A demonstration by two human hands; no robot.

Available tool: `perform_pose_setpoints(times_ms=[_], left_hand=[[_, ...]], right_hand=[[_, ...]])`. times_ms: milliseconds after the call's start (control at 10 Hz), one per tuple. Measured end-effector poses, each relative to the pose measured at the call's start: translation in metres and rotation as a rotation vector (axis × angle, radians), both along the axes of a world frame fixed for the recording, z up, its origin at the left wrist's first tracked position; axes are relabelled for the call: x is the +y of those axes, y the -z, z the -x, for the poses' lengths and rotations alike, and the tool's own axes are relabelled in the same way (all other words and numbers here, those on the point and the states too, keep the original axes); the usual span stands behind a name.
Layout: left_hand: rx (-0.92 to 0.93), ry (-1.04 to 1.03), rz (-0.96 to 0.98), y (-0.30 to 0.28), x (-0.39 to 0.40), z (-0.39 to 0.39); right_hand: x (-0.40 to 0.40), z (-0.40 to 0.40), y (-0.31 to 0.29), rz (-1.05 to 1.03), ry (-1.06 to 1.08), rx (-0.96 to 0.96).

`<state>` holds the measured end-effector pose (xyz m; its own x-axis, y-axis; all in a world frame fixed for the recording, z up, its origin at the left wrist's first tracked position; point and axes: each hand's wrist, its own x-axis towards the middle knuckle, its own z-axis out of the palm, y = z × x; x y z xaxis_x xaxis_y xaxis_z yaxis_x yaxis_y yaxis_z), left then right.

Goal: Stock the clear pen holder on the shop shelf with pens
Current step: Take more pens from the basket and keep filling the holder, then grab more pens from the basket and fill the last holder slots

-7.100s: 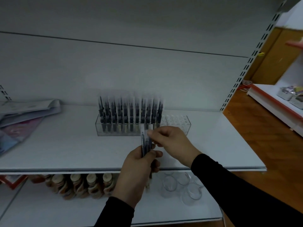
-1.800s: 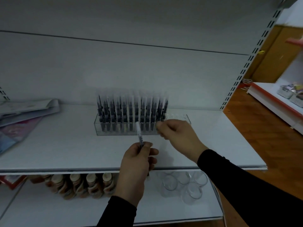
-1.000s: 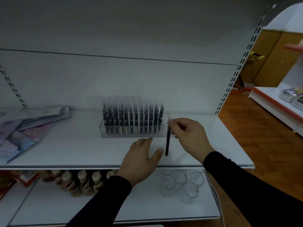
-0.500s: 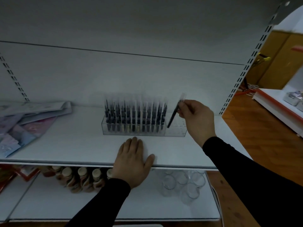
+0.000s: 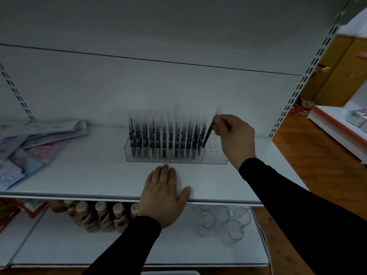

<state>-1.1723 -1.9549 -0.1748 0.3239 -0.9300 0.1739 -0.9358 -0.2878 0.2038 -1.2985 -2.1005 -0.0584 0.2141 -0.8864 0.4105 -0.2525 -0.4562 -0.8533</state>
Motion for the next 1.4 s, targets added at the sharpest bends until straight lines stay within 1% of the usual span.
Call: perform_pose_setpoints(times_ms=[100,300,400,800,900,1000,1100,1200,1300,1400], left_hand=[[-0.013,-0.004,0.021,0.0,0.0,0.0],[-0.016,-0.001,0.032,0.001,0.0,0.0],[-0.02,0.006,0.03,0.001,0.0,0.0],[-0.013,0.032,-0.039,-0.002,0.001,-0.002],[0.011,0.035,-0.081,-0.005,0.0,-0.004],[0.067,0.05,-0.042,-0.012,-0.002,-0.006],[0.165,0.063,-0.052,-0.024,0.0,-0.009],[0.239,0.076,-0.023,-0.036,0.016,-0.005],[0.199,0.128,0.065,-0.037,0.043,0.001],[0.133,0.153,0.111,-0.035,0.073,0.01]], right_hand=[[0.001,-0.002,0.007,-0.015,-0.025,0.017],[0.004,-0.004,0.019,0.024,-0.034,0.142],[0.005,-0.004,0.025,0.008,-0.042,0.168],[0.015,0.006,0.034,-0.009,0.027,0.231],[0.021,0.013,0.035,0.024,0.031,0.291],[0.031,0.022,0.036,0.027,-0.016,0.358],[0.045,0.032,0.041,0.059,-0.099,0.41],[0.065,0.043,0.046,0.111,-0.175,0.471],[0.088,0.054,0.051,0.121,-0.19,0.512],[0.112,0.067,0.057,0.108,-0.211,0.576]])
